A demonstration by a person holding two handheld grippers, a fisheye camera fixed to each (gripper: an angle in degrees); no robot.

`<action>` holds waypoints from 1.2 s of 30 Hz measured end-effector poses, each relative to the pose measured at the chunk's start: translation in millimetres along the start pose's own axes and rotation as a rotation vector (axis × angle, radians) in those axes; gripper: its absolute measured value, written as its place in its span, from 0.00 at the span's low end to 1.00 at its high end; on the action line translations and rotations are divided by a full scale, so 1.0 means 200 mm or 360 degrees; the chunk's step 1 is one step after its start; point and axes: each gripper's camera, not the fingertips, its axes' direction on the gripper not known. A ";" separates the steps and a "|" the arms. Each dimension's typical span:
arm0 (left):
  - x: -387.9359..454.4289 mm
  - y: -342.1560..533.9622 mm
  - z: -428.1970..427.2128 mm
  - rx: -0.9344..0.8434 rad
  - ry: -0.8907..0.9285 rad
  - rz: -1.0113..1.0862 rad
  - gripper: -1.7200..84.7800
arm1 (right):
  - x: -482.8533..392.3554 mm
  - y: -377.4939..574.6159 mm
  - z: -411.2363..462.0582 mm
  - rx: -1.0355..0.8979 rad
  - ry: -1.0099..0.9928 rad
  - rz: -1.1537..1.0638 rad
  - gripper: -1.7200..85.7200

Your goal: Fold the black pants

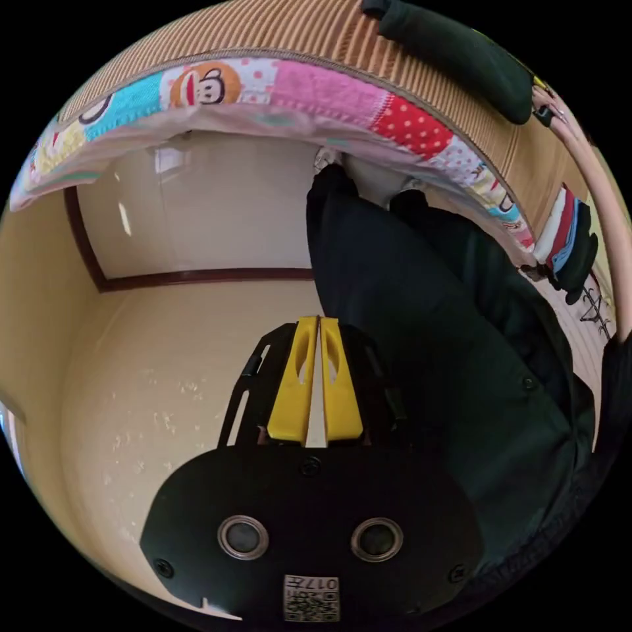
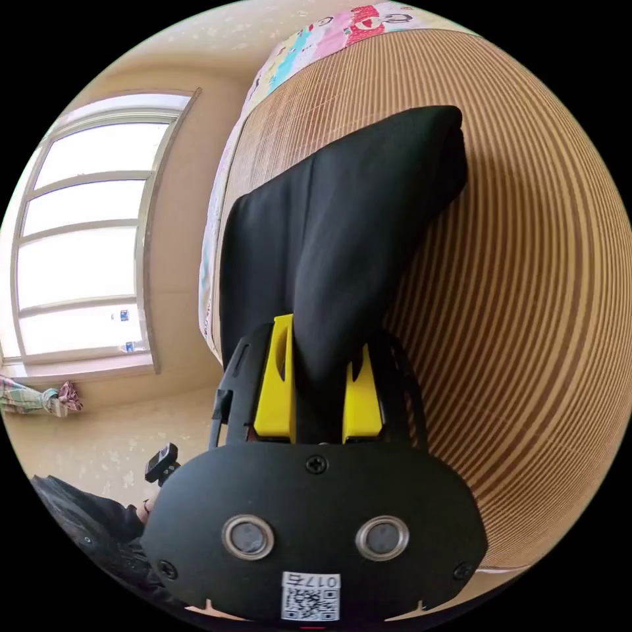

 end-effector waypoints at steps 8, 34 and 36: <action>-0.23 0.06 0.39 -0.0264 0.0256 -0.0373 0.01 | -0.72 -0.15 0.46 -0.0373 -0.0372 -0.0312 0.11; 2.06 -0.34 -0.10 0.1066 -0.0031 0.1719 0.01 | -0.35 2.86 -2.86 0.1960 0.1378 0.0145 0.03; 2.24 -0.23 -0.05 0.1168 0.0202 0.1929 0.01 | -0.21 3.11 -2.86 0.2032 0.1491 0.0220 0.04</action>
